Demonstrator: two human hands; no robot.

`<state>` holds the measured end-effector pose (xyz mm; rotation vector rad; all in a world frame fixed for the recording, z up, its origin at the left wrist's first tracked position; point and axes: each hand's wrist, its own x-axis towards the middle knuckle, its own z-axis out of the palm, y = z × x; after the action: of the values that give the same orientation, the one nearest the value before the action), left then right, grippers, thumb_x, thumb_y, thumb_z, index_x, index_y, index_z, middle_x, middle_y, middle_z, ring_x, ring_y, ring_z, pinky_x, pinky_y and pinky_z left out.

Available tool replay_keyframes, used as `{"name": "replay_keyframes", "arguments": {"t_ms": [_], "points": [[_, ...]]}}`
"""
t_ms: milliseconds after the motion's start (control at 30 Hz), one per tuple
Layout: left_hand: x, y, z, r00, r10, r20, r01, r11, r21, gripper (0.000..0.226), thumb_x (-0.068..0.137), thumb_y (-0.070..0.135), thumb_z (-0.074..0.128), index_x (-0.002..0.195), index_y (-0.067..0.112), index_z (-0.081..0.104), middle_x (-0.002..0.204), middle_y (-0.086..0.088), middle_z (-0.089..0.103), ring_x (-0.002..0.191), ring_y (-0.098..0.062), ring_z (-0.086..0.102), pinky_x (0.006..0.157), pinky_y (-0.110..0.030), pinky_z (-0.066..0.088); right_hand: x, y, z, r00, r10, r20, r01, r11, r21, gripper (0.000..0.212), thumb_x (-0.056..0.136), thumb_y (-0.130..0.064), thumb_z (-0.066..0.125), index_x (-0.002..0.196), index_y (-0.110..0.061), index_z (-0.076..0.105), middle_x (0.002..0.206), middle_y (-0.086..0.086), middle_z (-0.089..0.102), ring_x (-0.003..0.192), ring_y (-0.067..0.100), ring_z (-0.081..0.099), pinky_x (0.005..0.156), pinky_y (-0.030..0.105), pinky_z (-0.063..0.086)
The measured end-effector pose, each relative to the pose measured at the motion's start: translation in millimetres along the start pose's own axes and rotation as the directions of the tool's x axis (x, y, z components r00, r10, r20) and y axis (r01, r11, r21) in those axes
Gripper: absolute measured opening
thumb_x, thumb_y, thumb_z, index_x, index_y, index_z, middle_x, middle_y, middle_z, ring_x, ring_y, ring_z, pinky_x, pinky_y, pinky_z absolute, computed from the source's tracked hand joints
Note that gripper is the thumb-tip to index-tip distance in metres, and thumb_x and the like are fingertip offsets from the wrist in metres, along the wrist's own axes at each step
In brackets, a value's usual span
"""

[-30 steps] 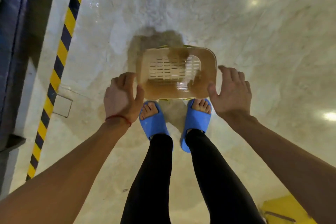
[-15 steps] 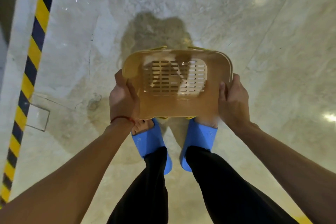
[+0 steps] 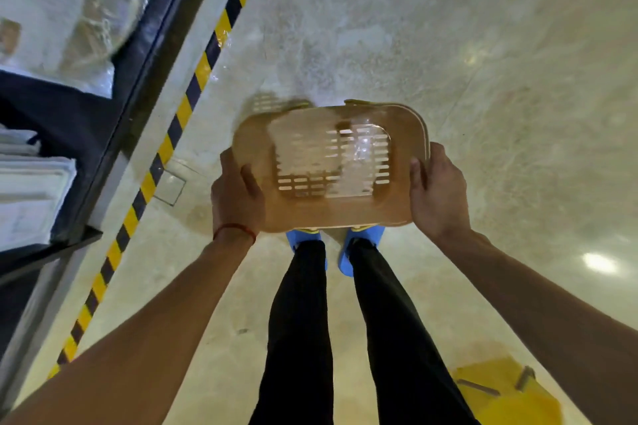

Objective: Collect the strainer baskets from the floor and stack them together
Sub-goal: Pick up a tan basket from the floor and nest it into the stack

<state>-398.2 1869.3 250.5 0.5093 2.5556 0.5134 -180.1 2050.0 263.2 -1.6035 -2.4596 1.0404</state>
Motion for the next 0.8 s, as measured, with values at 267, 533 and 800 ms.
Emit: {"name": "replay_keyframes", "arguments": {"t_ms": [267, 533, 800], "points": [[-88.2, 30.1, -138.0, 0.985, -0.138, -0.101, 0.129, 0.987, -0.093, 0.043, 0.104, 0.023, 0.035, 0.144, 0.008, 0.031, 0.112, -0.026, 0.064, 0.101, -0.045, 0.061, 0.087, -0.05, 0.049, -38.9, -108.0, -87.6, 0.99, -0.141, 0.029, 0.141, 0.99, -0.013, 0.02, 0.104, -0.018, 0.046, 0.115, -0.004, 0.055, 0.094, 0.016, 0.066, 0.087, 0.036, 0.06, 0.067, 0.027, 0.024], [-201.1, 46.7, -200.4, 0.907, -0.372, -0.198, 0.312, 0.909, -0.276, 0.028, 0.103, 0.022, 0.039, 0.125, 0.006, 0.045, 0.08, -0.004, 0.057, 0.071, -0.022, 0.053, 0.068, -0.032, 0.039, -74.6, -176.1, -149.6, 0.962, -0.242, 0.129, 0.251, 0.966, -0.058, 0.024, 0.104, -0.029, 0.044, 0.117, -0.015, 0.057, 0.099, 0.009, 0.068, 0.093, 0.034, 0.061, 0.068, 0.034, 0.033], [-318.6, 41.7, -242.4, 0.764, -0.553, -0.333, 0.397, 0.81, -0.432, 0.021, 0.099, 0.018, 0.043, 0.119, 0.01, 0.047, 0.081, -0.003, 0.057, 0.068, -0.024, 0.05, 0.065, -0.035, 0.041, -127.3, -229.6, -187.6, 0.824, -0.45, 0.344, 0.5, 0.863, -0.068, 0.021, 0.103, -0.028, 0.046, 0.116, -0.016, 0.056, 0.097, 0.007, 0.068, 0.092, 0.035, 0.061, 0.068, 0.034, 0.033]]}}
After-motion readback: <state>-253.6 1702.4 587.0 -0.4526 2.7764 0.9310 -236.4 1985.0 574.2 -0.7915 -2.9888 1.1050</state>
